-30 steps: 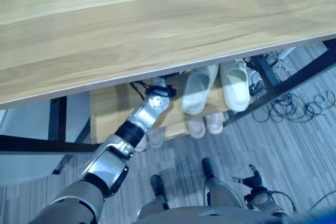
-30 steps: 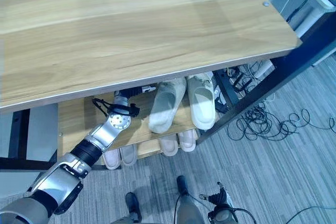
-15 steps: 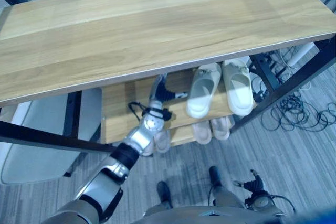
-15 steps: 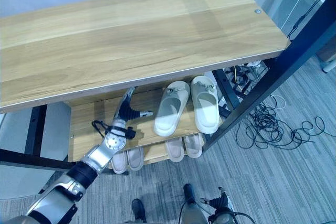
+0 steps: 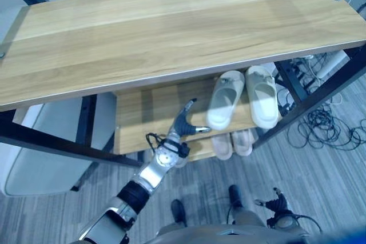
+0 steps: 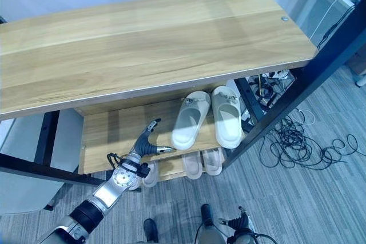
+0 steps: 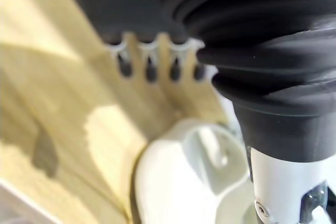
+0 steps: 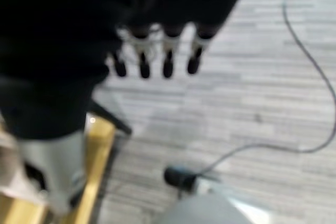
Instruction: Arrange the slippers neatly on the shoe rack.
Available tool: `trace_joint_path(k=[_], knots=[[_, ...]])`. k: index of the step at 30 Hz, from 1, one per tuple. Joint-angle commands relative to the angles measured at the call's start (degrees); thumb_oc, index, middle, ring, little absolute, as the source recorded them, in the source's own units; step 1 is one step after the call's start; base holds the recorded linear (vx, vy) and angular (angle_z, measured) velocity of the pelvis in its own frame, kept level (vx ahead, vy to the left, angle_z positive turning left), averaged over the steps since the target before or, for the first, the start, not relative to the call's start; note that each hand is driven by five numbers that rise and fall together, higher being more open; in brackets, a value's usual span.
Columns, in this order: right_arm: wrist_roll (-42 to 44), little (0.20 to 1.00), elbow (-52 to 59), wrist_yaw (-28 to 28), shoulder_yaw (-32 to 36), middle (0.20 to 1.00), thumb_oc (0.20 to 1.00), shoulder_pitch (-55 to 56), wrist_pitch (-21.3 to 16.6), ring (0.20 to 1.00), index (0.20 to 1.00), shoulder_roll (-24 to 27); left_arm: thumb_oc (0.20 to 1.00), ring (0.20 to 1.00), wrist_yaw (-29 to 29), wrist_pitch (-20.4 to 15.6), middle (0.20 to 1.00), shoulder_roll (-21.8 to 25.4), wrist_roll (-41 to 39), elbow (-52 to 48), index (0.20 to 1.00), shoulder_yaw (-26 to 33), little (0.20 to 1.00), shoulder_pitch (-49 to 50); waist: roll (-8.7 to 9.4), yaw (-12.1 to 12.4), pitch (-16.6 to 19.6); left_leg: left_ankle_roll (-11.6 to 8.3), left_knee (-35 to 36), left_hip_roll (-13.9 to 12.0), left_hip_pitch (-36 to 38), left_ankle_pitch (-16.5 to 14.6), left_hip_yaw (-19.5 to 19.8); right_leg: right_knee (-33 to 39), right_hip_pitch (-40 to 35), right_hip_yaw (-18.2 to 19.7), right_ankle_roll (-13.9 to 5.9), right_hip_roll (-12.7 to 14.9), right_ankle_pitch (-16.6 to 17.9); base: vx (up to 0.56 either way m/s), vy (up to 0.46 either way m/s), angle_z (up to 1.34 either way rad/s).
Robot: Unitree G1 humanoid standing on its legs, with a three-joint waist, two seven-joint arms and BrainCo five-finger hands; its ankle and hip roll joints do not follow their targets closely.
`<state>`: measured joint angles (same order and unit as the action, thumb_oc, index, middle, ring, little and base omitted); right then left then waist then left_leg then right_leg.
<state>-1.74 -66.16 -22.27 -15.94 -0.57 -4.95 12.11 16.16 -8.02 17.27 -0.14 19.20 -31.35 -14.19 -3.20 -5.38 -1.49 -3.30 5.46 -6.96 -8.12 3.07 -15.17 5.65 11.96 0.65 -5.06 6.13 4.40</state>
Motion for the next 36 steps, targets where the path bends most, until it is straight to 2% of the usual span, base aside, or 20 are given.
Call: trace_joint_path(k=[1, 11, 29, 36], knots=[[1.3, 1.0, -1.8, -0.2, 0.2, 1.0, 1.0, -1.4, 0.0, 1.0, 1.0, 1.3, 1.0, 1.0, -1.5, -3.7, 1.0, -1.0, -2.2, -1.6, 1.0, 0.6, 1.0, -4.2, -1.06, -0.3, 0.5, -2.94, -0.5, -3.5, -0.7, 1.2, 5.2, -0.7, -1.6, -2.6, -4.82, 1.8, -1.8, 0.0, 0.0, 0.0], [1.6, 1.0, -1.7, -0.3, -0.8, 1.0, 1.0, -1.2, 0.0, 1.0, 1.0, 0.9, 1.0, 1.0, -4.3, -4.0, 1.0, -2.7, -7.1, -1.0, 1.0, -2.8, 1.0, -4.4, -1.24, -1.0, 0.3, -2.83, -0.5, -3.5, -0.3, 1.0, 4.8, -0.7, -1.7, -2.3, -4.76, 1.7, -1.8, 0.0, 0.0, 0.0], [2.4, 1.0, -2.2, -0.2, -1.5, 1.0, 1.0, -1.3, 0.5, 1.0, 1.0, 0.3, 1.0, 1.0, -5.8, -3.3, 1.0, -6.1, -16.7, -1.6, 1.0, -5.6, 1.0, -7.2, -1.26, -2.0, 0.5, -2.74, -0.5, -3.5, 0.7, 0.7, 4.6, -0.7, -2.4, -2.1, -4.65, 1.6, -1.9, 0.0, 0.0, 0.0], [3.4, 1.0, -2.5, 0.4, -2.2, 1.0, 1.0, -1.6, 0.8, 1.0, 1.0, -0.5, 1.0, 1.0, -6.3, -2.5, 1.0, -8.1, -19.7, 0.1, 1.0, -7.6, 1.0, -9.2, 0.03, -2.3, 1.2, -2.7, -0.5, -3.6, 2.0, 0.3, 4.6, -0.7, -3.8, -2.7, -4.56, 1.7, -2.1, 0.02, -0.017, 0.0]])
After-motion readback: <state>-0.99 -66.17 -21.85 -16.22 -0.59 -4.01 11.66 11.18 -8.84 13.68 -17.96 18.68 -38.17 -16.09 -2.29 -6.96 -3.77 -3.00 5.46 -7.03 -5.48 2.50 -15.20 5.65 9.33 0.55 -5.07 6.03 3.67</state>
